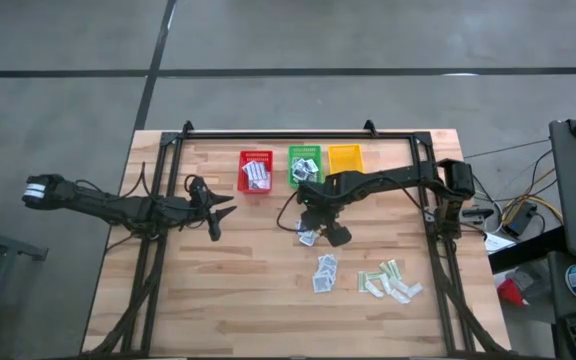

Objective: Pick & Place First Aid Supplies
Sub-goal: Put the alcohol pad into the green basket

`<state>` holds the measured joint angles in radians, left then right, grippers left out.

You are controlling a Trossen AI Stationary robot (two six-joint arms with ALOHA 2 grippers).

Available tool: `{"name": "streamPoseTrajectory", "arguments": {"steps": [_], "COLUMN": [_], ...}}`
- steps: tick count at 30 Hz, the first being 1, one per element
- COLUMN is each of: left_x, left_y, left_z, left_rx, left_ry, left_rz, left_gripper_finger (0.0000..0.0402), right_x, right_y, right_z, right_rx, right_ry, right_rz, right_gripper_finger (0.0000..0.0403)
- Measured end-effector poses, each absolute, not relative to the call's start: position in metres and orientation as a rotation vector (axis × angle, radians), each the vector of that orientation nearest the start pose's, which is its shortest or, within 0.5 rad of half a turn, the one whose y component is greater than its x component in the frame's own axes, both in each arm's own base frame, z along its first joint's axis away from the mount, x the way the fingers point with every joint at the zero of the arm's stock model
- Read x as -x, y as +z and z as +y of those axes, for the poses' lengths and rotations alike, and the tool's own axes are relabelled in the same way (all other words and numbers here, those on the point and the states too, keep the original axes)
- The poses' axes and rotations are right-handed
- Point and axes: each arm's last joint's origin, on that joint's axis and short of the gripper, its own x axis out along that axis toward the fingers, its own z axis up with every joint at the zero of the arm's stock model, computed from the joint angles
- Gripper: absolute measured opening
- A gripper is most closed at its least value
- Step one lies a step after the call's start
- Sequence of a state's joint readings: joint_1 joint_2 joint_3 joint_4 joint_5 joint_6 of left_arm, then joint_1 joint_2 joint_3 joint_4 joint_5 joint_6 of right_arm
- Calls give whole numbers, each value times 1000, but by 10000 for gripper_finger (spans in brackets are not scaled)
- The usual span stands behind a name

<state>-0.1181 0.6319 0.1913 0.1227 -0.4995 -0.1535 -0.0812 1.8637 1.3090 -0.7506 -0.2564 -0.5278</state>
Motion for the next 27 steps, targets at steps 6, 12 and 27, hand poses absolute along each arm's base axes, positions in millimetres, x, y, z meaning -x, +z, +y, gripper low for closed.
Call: {"name": "streamPoseTrajectory", "arguments": {"steps": [6, 12, 27], "left_x": [-143, -143, -143], "left_y": [180, 180, 180], "left_z": [-3, -3, -3], "left_rx": [53, 53, 56], "left_ry": [400, 400, 401], "left_rz": [274, 274, 274], "left_gripper_finger": [133, 133, 133], "right_x": [-363, -370, -380], "right_y": [179, 155, 145], "right_z": [-3, 1, 0], "right_rx": [281, 273, 254], "right_ry": [555, 575, 547], "right_rz": [1209, 1264, 1282], "right_gripper_finger": [215, 210, 161]}}
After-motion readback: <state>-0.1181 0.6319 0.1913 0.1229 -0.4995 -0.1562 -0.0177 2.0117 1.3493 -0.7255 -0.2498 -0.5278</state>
